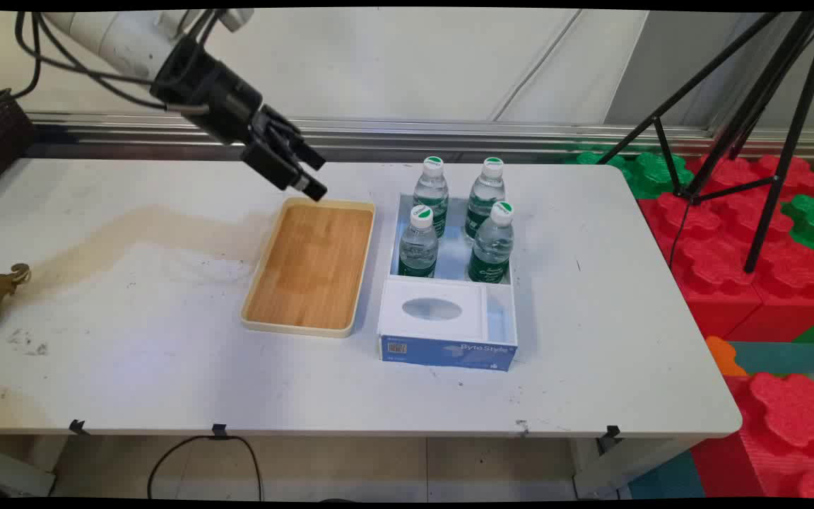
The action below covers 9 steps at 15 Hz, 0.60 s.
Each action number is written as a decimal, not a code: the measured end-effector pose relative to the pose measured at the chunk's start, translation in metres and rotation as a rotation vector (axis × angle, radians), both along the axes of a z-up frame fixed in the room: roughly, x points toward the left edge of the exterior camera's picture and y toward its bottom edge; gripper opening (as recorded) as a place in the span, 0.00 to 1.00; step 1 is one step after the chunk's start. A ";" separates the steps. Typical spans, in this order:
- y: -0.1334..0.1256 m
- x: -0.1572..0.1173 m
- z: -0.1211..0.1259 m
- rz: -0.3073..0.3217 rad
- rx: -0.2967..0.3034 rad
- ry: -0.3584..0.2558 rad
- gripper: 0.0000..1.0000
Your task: Pick up the green bottle from the white box
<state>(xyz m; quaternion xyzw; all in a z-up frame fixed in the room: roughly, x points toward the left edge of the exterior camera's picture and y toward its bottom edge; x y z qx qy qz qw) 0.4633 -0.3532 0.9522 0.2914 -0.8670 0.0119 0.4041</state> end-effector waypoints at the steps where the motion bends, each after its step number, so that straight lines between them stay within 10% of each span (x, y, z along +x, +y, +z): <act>1: 0.005 -0.006 -0.003 0.013 0.008 0.003 1.00; 9: 0.024 -0.047 -0.029 0.066 0.006 0.020 1.00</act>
